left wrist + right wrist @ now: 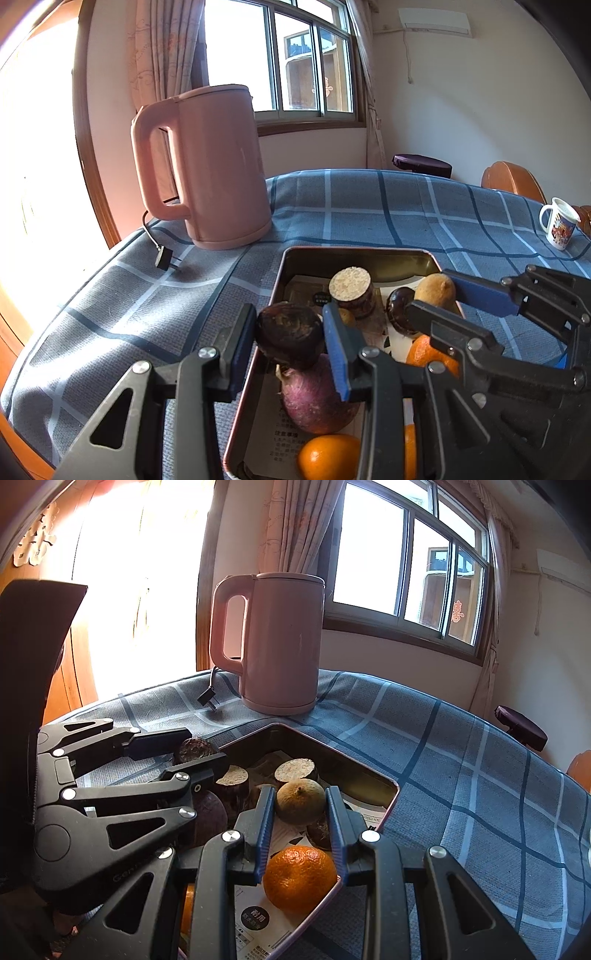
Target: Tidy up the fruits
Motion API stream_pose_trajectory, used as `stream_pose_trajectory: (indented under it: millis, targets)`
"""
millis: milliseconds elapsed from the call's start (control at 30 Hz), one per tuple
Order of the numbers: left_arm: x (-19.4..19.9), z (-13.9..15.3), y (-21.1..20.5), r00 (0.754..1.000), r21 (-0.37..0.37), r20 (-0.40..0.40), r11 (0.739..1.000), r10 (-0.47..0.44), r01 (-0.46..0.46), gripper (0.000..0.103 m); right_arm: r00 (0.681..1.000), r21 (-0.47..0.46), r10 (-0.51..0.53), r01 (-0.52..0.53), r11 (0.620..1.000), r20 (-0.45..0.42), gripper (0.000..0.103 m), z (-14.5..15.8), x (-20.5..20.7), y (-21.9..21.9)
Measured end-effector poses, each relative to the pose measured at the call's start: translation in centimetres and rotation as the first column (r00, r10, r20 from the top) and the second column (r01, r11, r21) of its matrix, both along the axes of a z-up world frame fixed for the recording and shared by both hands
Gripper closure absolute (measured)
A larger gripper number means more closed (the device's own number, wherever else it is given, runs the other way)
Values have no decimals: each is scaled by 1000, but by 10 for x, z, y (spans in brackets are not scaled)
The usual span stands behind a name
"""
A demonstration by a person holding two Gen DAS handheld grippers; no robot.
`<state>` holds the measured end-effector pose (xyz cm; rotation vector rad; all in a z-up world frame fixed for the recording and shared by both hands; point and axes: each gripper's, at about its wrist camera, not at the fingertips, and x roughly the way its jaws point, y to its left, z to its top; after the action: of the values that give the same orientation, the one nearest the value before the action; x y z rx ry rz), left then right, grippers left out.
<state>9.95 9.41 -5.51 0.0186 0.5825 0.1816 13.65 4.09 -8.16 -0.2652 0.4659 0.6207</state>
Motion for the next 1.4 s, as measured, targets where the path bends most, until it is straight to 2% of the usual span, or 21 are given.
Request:
stream_pose_trajectory:
  millis: [400, 533, 600, 667, 700, 767, 900, 967, 1067, 1400]
  targets:
    - [3, -5, 0, 999, 25, -36, 1000, -6, 7, 60, 994, -13, 32, -34, 999, -101, 73, -11, 7, 1]
    - [1, -5, 0, 999, 23, -40, 1000, -10, 10, 56, 995, -10, 25, -26, 1000, -97, 71, -11, 4, -2]
    - [0, -3, -1, 999, 30, -38, 1000, -5, 6, 50, 995, -6, 16, -17, 1000, -96, 68, -10, 5, -5]
    - [-2, -1, 1, 999, 33, -33, 999, 11, -10, 36, 995, 4, 10, -10, 1000, -103, 63, -9, 5, -9]
    - [-3, 0, 2, 999, 31, -31, 999, 17, -16, 33, 994, 10, 9, -8, 1000, -105, 62, -8, 5, -11]
    - [-7, 2, 5, 1000, 22, -22, 1000, 22, -22, 24, 996, 18, 0, 1, 1000, -95, 55, -5, 2, -15]
    - [-17, 13, 3, 1000, 21, 15, 1000, 15, -15, 17, 997, 18, -20, 21, 1000, -68, 51, 3, -8, -24]
    - [-23, 20, 1, 999, 27, 43, 1000, 12, -13, 9, 998, 25, -41, 43, 999, -52, 47, 9, -14, -31]
    - [-30, 29, -1, 997, 22, 73, 1000, 9, -11, 8, 997, 52, -79, 80, 995, -18, 40, 19, -22, -45]
    - [-42, 48, -9, 993, 30, 121, 999, 9, -13, 4, 992, 104, -120, 114, 988, 51, 37, 45, -40, -66]
